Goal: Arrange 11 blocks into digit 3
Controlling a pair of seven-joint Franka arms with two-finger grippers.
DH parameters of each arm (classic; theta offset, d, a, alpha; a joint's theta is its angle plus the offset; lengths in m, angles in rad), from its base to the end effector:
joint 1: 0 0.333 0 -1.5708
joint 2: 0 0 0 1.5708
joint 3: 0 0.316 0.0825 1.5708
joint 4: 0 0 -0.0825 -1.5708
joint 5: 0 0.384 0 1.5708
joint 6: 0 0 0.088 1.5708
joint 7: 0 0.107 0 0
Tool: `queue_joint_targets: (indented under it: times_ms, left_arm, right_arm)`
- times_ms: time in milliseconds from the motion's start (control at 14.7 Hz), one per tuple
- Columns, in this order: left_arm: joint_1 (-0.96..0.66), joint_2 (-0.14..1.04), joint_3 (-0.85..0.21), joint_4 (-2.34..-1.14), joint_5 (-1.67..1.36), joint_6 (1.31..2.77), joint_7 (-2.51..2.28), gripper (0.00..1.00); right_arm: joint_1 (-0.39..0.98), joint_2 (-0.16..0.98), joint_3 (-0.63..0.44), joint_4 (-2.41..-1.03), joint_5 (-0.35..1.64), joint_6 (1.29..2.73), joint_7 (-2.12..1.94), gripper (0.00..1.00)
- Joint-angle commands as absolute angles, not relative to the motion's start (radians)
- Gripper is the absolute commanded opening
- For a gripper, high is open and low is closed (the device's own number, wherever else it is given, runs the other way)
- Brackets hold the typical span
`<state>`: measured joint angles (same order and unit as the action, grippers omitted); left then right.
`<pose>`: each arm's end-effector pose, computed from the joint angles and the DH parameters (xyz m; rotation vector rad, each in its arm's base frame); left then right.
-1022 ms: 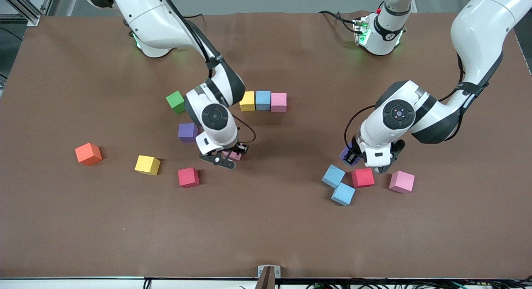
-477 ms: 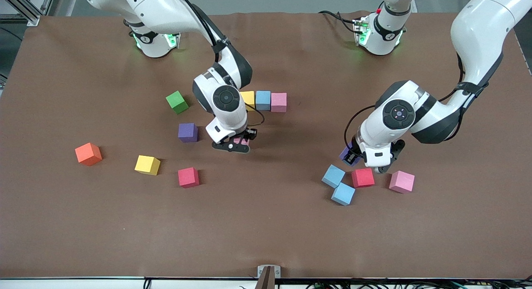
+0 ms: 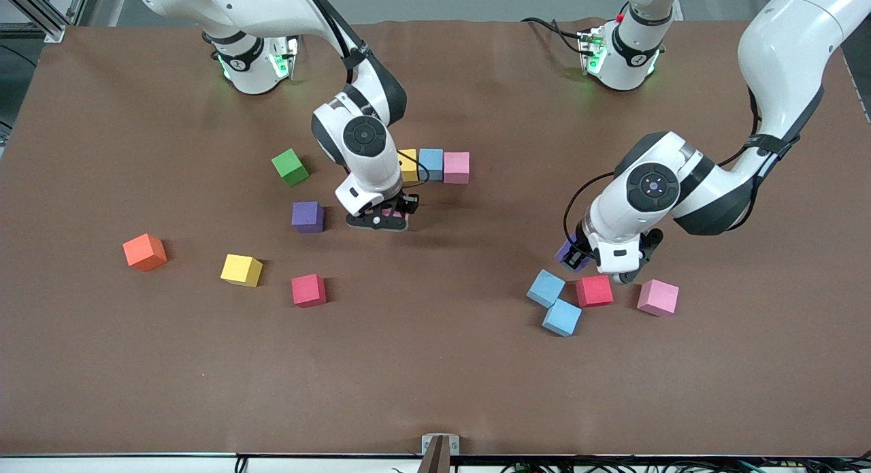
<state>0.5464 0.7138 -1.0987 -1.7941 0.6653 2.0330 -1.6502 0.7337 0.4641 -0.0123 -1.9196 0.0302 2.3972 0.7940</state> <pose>0.5915 -0.2354 0.3188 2.8500 1.3140 -0.0729 0.4716 0.4156 0.2507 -3.1179 0.1456 0.0008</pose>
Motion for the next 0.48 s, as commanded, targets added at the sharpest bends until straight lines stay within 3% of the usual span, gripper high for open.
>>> queue_joint_targets:
  times_ms: [0,409]
  left_arm:
    - [0.541,0.712,-1.103,-1.781,0.649,2.010,-1.655,0.52]
    - [0.540,0.712,-1.101,-1.781,0.649,2.010,-1.655,0.52]
  right_arm:
    - [0.762,0.403,-0.015,-2.016,0.018,2.444,0.785,0.00]
    - [0.790,0.410,-0.015,-2.031,0.015,2.462,0.784,0.00]
